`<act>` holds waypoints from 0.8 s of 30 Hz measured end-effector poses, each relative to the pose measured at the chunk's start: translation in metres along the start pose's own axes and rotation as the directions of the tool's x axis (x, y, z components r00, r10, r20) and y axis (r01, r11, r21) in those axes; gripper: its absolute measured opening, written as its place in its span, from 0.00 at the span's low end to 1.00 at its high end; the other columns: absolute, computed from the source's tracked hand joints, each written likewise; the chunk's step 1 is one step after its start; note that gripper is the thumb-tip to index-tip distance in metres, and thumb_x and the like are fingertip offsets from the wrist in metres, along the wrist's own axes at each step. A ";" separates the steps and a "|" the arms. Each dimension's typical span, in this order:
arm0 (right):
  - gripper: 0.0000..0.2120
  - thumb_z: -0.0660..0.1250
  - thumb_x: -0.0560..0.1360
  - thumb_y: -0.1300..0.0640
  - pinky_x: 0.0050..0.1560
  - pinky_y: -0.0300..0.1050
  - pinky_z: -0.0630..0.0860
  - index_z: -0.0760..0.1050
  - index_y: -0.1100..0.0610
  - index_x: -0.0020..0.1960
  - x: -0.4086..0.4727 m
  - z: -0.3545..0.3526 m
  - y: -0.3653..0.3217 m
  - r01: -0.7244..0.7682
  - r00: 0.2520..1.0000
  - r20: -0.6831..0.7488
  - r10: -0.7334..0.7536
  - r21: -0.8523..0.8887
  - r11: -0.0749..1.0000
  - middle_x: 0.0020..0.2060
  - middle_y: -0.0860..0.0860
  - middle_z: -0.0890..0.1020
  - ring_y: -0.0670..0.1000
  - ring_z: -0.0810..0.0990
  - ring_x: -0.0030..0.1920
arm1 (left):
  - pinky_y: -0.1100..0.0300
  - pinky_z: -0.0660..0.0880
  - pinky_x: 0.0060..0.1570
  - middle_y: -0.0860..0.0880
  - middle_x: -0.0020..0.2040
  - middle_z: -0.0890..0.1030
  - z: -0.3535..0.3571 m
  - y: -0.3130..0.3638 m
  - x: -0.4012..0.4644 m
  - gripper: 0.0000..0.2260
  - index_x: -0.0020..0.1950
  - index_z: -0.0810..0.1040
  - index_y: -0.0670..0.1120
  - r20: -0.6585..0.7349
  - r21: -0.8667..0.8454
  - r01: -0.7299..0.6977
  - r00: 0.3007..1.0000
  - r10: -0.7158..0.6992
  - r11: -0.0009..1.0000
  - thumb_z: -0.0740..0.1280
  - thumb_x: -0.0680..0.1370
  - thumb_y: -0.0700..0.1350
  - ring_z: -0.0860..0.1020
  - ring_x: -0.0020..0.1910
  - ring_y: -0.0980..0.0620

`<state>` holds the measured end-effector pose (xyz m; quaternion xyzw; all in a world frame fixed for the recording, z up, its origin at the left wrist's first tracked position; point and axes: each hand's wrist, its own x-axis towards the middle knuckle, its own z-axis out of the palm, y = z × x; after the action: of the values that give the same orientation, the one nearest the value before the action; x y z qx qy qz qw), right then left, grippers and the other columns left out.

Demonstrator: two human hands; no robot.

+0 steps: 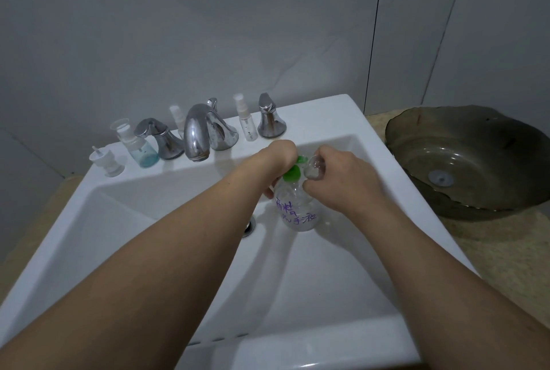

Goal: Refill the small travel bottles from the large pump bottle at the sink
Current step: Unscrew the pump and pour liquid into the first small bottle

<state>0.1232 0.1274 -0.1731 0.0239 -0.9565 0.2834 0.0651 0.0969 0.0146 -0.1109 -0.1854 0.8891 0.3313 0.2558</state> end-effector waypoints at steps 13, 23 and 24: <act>0.12 0.68 0.68 0.47 0.42 0.44 0.68 0.67 0.49 0.46 -0.002 -0.005 -0.005 0.026 0.999 -0.037 -0.024 0.052 0.998 0.41 0.44 0.75 0.52 0.73 0.42 | 0.36 0.69 0.53 0.43 0.46 0.79 -0.012 -0.001 -0.001 0.17 0.48 0.76 0.42 0.032 -0.025 0.051 0.998 -0.050 0.998 0.51 0.75 0.49 0.80 0.47 0.40; 0.13 0.68 0.67 0.45 0.41 0.44 0.66 0.67 0.49 0.46 -0.001 -0.004 -0.003 0.011 1.000 -0.018 -0.010 0.050 0.999 0.43 0.47 0.77 0.52 0.72 0.41 | 0.52 0.67 0.29 0.41 0.47 0.78 -0.004 0.000 -0.004 0.16 0.49 0.73 0.39 0.007 -0.057 0.023 1.000 -0.023 0.998 0.49 0.80 0.44 0.77 0.45 0.40; 0.13 0.68 0.67 0.45 0.41 0.44 0.66 0.68 0.49 0.46 -0.001 -0.003 -0.002 0.006 1.000 -0.012 -0.005 0.045 0.999 0.43 0.47 0.77 0.52 0.72 0.41 | 0.54 0.65 0.27 0.40 0.50 0.78 -0.003 0.001 -0.004 0.15 0.50 0.73 0.39 0.003 -0.052 0.020 1.000 -0.020 0.998 0.48 0.81 0.43 0.77 0.47 0.40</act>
<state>0.1248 0.1270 -0.1696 0.0264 -0.9494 0.3048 0.0709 0.0991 0.0138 -0.1064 -0.2004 0.8780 0.3520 0.2551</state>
